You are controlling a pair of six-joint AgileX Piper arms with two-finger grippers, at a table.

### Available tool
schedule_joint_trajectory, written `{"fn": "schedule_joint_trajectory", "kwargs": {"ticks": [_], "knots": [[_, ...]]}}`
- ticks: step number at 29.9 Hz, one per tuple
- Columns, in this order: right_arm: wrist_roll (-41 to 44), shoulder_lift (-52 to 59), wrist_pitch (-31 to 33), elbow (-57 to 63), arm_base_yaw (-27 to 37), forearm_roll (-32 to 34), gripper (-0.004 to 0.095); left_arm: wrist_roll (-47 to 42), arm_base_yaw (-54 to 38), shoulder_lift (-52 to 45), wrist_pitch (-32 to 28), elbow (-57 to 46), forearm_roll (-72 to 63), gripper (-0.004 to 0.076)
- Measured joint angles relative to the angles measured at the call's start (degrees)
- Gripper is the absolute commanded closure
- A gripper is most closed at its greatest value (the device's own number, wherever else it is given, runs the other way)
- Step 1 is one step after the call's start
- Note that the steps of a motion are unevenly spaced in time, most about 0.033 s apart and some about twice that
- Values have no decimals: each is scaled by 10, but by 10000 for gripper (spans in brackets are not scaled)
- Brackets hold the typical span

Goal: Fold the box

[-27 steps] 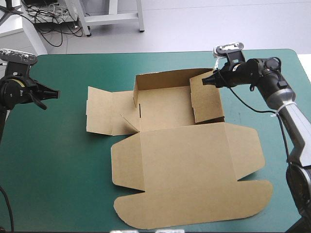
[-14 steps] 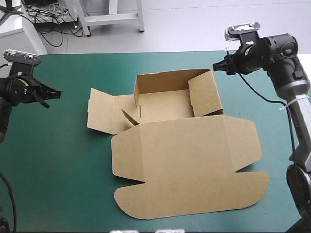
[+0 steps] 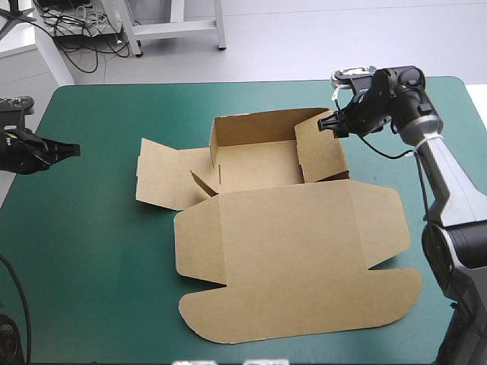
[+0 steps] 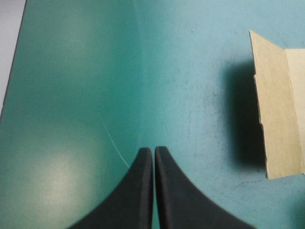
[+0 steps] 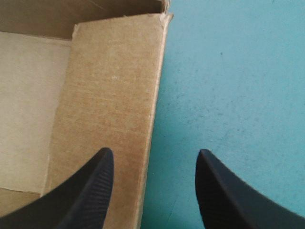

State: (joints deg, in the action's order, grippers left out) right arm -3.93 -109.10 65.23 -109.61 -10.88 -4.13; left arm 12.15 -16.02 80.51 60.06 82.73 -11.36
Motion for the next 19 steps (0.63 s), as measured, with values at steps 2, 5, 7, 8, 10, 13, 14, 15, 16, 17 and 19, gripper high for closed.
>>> {"fn": "schedule_joint_trajectory", "kwargs": {"ticks": [2, 5, 7, 8, 10, 13, 14, 15, 16, 17, 19], "knots": [[0, -23, 0, 0, 0, -1, 423, 4, -4, 0, 11, 0, -6, 723], [0, -47, -2, 0, 0, -3, 423, 6, -4, 0, 17, 0, -11, 723], [-1, -59, -3, 0, 0, -6, 423, 7, -4, 0, 17, 0, -13, 723], [-1, -63, -3, 0, 0, -10, 423, 8, -4, 0, 18, 0, -14, 723], [-3, -72, -3, 0, 0, -20, 423, 8, -4, 0, 18, 0, -15, 723], [-5, -82, -4, 0, 0, -32, 427, 8, -4, 0, 20, 0, -16, 723], [-5, -85, -5, 0, 0, -34, 444, 8, -4, 0, 21, 0, -16, 723], [-5, -89, -5, 0, 0, -37, 470, 8, -4, 0, 22, 0, -16, 723], [-5, -93, -5, 0, 0, -39, 517, 8, -4, 0, 22, 0, -17, 724], [-5, -95, -4, 0, 0, -40, 580, 8, -4, 0, 22, 0, -18, 727], [-5, -99, -1, 0, 0, -45, 732, 8, -4, 0, 22, 0, -18, 733]]}}
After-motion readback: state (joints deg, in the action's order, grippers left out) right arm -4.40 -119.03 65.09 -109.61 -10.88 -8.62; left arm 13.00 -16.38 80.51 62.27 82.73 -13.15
